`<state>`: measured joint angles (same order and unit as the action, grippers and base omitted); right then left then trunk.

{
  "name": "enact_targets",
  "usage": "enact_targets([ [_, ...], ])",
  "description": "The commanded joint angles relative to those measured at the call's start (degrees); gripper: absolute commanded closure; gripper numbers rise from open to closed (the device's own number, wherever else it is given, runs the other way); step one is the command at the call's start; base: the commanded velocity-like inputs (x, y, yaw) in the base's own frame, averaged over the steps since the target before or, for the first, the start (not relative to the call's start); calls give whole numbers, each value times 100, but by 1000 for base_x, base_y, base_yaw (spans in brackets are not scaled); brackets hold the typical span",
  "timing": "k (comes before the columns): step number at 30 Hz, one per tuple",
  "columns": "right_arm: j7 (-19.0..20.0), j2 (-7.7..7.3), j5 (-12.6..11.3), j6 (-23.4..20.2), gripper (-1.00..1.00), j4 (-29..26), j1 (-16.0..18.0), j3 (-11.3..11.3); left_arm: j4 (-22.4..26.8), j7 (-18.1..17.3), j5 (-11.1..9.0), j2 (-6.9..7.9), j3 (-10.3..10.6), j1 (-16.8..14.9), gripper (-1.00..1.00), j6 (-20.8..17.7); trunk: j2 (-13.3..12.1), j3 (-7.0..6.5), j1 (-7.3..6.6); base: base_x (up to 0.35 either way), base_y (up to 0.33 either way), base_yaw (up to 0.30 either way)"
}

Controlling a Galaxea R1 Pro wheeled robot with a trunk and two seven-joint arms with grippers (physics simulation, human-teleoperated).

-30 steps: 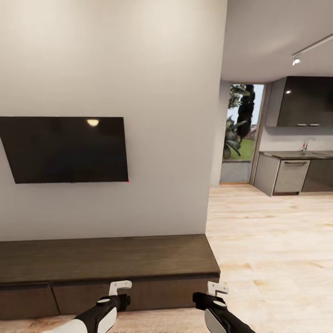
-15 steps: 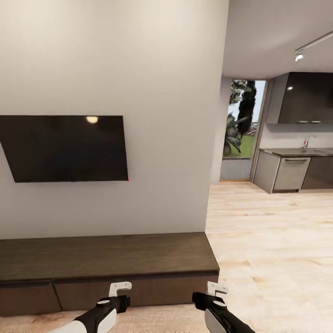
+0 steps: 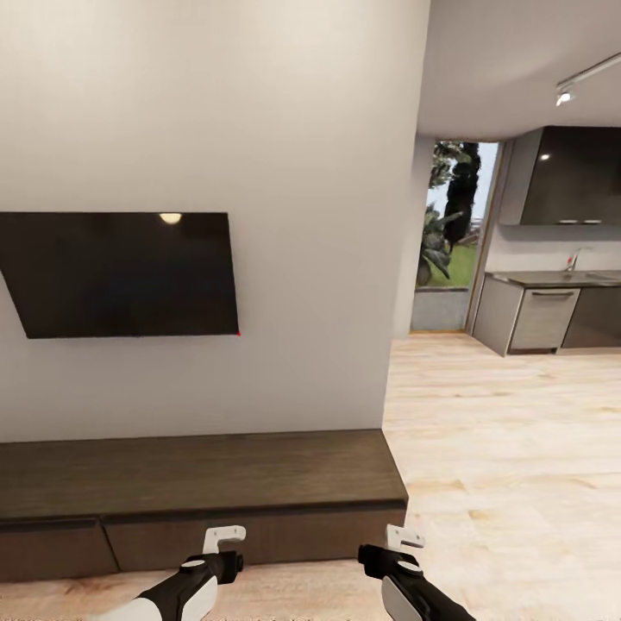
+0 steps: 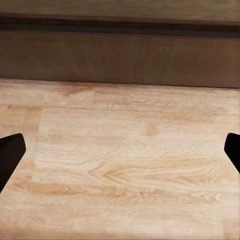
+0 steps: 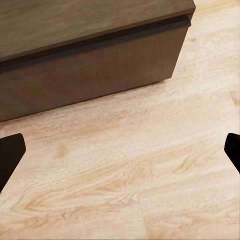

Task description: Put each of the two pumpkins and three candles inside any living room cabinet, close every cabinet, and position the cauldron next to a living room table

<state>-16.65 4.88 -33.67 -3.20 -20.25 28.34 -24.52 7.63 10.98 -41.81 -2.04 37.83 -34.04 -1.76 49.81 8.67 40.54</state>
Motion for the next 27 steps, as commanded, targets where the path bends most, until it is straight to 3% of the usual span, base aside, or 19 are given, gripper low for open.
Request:
enact_targets([
  [1,-49,-5,-25,-32,-100,-13,5,-47,11,38,-38,2,49,-5,-100,-21,-35,0,-22,0,0,0],
  [27,-49,4,-25,-32,-100,-12,5,-53,11,45,-38,2,59,2,-100,-26,-1077,-222,-593,0,0,0],
])
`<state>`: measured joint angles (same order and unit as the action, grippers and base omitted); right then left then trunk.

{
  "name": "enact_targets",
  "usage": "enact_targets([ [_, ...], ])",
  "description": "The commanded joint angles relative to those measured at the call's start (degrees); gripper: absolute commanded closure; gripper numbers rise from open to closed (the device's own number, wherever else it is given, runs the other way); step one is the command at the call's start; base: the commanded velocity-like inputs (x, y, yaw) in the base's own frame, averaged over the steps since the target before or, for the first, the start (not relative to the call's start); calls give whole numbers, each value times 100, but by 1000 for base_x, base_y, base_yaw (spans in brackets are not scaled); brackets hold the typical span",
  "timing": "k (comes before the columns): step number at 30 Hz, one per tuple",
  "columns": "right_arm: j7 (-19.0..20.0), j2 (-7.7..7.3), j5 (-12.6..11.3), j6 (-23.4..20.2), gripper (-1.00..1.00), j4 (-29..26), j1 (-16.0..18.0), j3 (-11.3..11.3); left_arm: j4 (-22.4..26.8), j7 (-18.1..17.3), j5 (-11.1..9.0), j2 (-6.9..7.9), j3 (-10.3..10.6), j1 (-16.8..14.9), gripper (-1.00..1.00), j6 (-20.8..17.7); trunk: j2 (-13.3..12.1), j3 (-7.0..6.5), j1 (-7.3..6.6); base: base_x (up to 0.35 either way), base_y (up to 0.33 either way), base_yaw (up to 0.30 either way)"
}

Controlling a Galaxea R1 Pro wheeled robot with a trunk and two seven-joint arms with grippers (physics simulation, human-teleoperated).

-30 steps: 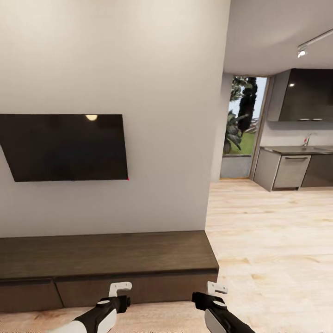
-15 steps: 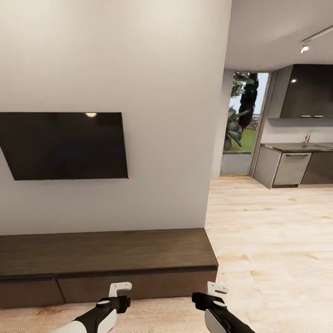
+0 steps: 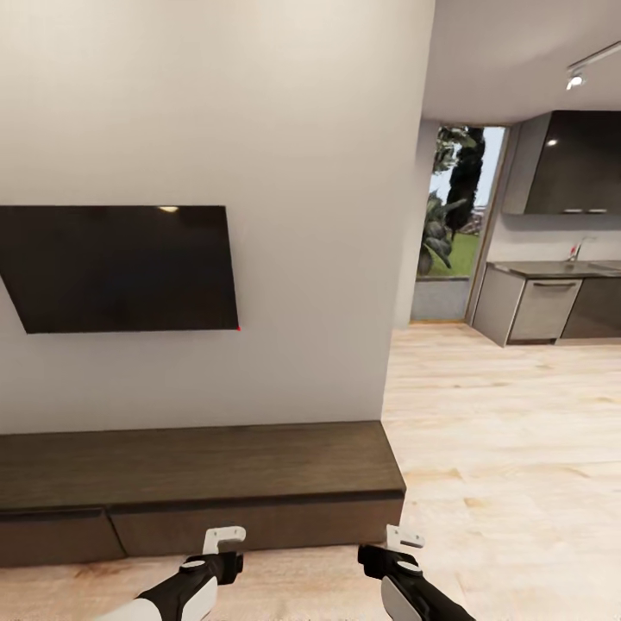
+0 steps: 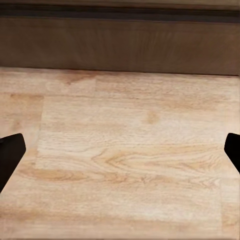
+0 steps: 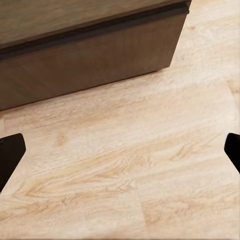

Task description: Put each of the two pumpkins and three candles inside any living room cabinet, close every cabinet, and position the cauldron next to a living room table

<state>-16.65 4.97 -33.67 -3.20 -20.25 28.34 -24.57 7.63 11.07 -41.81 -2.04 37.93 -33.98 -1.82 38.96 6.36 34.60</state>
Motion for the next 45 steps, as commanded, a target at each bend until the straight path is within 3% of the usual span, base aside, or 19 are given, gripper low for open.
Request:
enact_targets([
  [1,-49,-5,-22,-32,-100,-13,5,-48,11,36,-37,2,48,-4,-100,-19,-33,1,-21,0,0,0],
  [29,-54,15,-18,-4,-100,-8,1,-52,11,30,-32,2,50,35,-100,-36,-1076,-202,-592,0,0,0],
  [36,-47,-16,-5,84,-100,209,-245,-40,5,75,-28,73,56,396,-100,-108,-1076,-180,-592,0,0,0],
  [39,-47,-59,-8,95,-100,327,-378,-34,3,87,-23,217,56,572,-100,-123,-1076,-179,-592,0,0,0],
  [45,-49,-132,-20,193,-100,1015,-504,-37,1,101,-25,504,64,1318,-100,-123,-1076,-178,-592,0,0,0],
])
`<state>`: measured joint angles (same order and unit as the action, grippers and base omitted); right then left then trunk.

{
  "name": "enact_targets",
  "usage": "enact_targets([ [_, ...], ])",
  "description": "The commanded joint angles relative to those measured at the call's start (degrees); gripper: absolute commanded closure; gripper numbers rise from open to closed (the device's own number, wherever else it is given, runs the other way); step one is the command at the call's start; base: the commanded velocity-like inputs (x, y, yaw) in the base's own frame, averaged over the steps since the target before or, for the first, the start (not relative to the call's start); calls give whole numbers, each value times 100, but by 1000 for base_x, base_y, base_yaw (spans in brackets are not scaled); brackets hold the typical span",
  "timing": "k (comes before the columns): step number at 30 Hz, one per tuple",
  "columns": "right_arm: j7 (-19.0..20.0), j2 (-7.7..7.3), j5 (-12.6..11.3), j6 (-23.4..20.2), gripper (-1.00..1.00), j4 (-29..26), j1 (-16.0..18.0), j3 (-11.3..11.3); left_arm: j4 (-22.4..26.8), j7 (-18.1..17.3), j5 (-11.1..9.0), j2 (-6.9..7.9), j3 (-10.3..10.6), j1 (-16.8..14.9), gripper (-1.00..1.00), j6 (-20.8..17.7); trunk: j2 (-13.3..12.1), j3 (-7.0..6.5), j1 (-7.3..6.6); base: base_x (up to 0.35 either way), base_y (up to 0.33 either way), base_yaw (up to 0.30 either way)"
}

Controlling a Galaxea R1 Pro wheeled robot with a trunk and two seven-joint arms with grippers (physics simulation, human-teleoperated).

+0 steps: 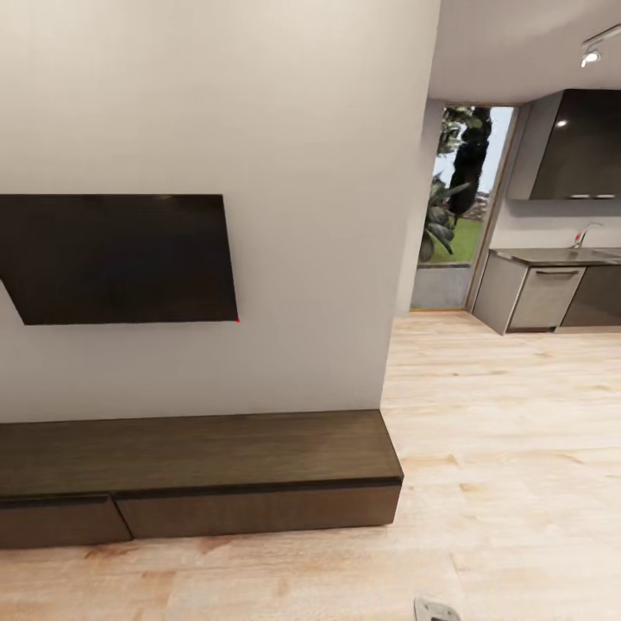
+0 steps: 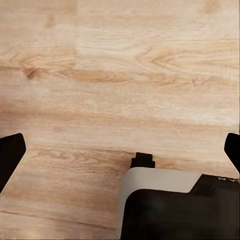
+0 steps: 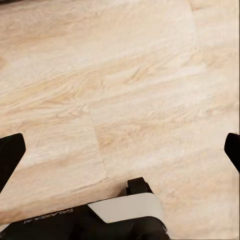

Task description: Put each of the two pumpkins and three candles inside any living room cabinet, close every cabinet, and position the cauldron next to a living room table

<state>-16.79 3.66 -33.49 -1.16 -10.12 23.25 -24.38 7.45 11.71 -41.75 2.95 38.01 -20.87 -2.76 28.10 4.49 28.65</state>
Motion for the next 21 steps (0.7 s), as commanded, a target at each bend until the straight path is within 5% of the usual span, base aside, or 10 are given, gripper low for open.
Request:
enact_targets([
  [1,-35,-4,-42,32,-100,114,-9,-54,19,38,-32,47,56,88,-100,-25,10,9,3,0,0,0],
  [8,-35,-19,-64,344,-100,895,-325,-48,20,42,-35,433,63,608,-100,52,10,10,3,0,0,0],
  [21,-51,-18,-125,379,-100,1099,-682,-39,20,38,-40,504,62,1129,-100,66,10,10,3,0,0,0],
])
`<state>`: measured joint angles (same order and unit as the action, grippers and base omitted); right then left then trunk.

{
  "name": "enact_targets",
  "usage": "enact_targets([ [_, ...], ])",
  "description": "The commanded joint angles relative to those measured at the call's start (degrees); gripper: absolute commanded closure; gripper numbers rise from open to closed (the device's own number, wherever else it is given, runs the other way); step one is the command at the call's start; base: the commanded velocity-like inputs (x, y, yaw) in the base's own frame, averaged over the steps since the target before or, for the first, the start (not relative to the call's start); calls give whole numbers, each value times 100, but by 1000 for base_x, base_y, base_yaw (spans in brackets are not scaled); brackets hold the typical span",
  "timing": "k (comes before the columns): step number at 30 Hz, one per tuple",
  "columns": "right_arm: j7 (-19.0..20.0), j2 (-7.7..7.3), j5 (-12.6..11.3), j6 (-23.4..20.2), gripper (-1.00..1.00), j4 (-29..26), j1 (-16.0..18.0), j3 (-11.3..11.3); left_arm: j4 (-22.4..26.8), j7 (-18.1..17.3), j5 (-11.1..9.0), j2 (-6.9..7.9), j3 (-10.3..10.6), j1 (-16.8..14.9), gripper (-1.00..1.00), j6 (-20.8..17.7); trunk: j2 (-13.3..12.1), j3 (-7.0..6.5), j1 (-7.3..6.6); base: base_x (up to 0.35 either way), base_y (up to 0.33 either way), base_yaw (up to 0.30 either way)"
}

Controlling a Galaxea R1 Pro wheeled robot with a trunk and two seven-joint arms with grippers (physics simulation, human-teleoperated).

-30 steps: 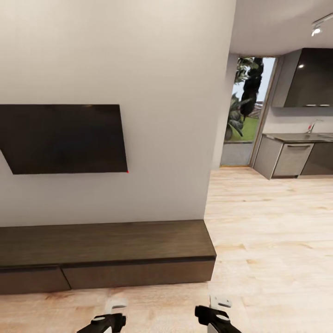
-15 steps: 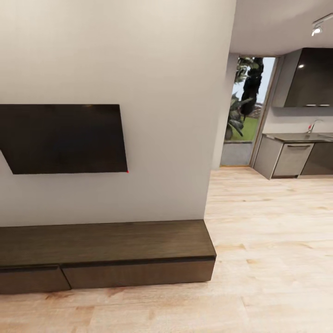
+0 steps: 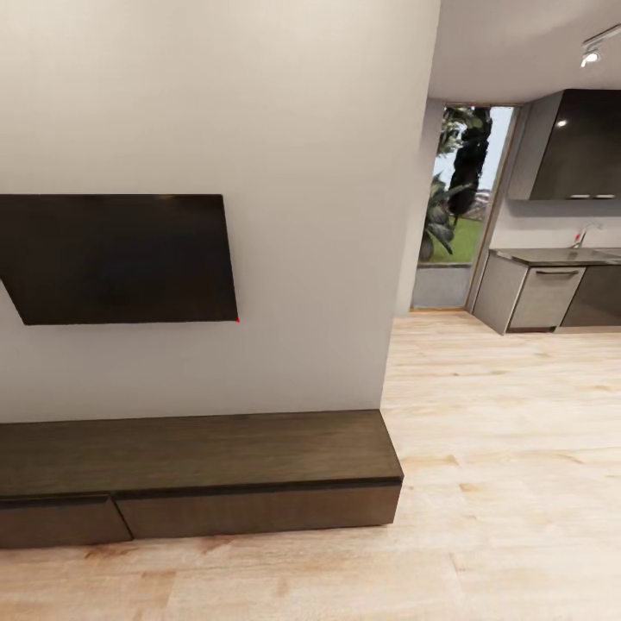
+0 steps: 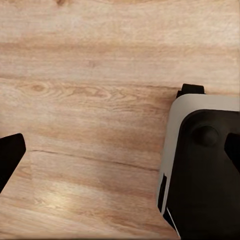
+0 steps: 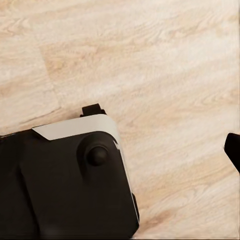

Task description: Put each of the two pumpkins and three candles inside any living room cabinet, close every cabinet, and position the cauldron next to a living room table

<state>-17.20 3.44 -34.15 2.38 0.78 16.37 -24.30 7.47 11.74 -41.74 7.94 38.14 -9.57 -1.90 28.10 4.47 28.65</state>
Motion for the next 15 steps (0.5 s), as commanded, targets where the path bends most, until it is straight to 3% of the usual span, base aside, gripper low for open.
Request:
enact_targets([
  [1,-10,2,-63,26,-100,31,3,-44,18,36,-41,3,50,2,-100,-20,10,11,3,0,0,0],
  [15,-4,-17,-5,26,-100,125,-142,-39,29,14,-49,-56,34,16,-100,-13,10,11,3,0,0,0],
])
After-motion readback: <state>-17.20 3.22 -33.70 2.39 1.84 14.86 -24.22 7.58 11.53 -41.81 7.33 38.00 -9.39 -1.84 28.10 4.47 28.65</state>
